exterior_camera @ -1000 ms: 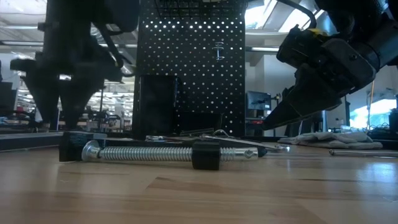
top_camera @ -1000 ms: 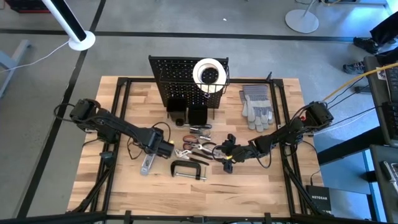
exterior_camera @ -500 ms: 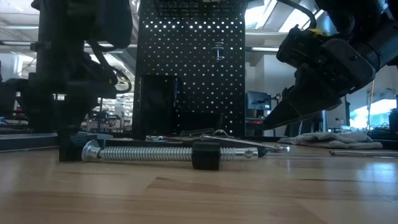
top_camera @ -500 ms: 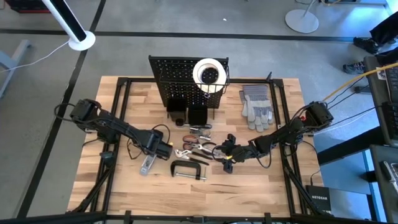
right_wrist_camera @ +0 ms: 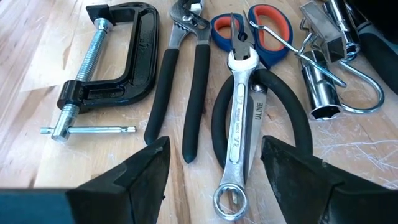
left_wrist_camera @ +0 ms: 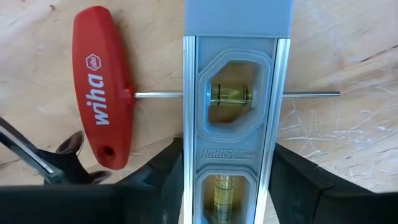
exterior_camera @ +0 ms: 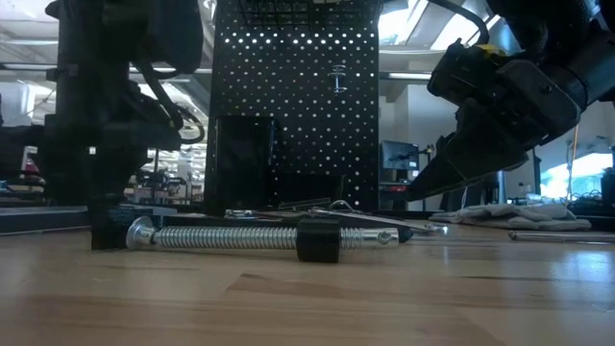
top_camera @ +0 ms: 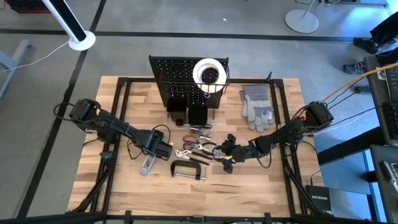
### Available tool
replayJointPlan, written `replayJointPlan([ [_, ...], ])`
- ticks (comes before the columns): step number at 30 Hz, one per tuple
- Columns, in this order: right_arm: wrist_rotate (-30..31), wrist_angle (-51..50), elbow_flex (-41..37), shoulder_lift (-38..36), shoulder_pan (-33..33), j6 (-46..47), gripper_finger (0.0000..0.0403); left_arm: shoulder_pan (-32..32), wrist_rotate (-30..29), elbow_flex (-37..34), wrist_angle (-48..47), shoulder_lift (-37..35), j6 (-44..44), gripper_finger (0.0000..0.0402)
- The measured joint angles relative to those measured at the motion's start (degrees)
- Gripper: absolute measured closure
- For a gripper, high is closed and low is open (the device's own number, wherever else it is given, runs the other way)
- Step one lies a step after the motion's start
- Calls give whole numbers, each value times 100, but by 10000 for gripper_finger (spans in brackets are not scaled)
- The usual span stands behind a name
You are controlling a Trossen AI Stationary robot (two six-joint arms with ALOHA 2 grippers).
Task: Hang tools onto peg board
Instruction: Put the spirit level into the left bin on the pegboard
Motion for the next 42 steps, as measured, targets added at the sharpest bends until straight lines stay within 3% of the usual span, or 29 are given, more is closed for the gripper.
replayJointPlan([
  [9, -48, 3, 0, 0, 0, 0, 151, 0, 5, 537, -579, -57, 175, 218],
  [19, -114, 28, -1, 0, 0, 1, 151, -123, -842, 1527, -665, -122, 980, 232],
  [22, -158, 35, -2, 0, 1, 11, 151, -255, -1579, 1781, -740, -390, 1157, 232],
  [25, -159, 50, -2, 0, 0, 13, 151, -459, -2672, 1876, -841, -827, 1158, 232],
  [31, -159, 48, 0, 0, 1, 20, 151, -1125, -5300, 1868, -897, -1635, 1217, 232],
  [37, -159, 48, -1, 0, 0, 20, 151, -1634, -7873, 1648, -904, -1792, 1149, 232],
  [39, -159, 53, -1, 0, 0, 20, 151, -1646, -8285, 1516, -920, -1796, 842, 232],
  [42, -155, 85, -2, 0, 0, 17, 151, -1383, -8297, 1288, -975, -1796, 621, 232],
])
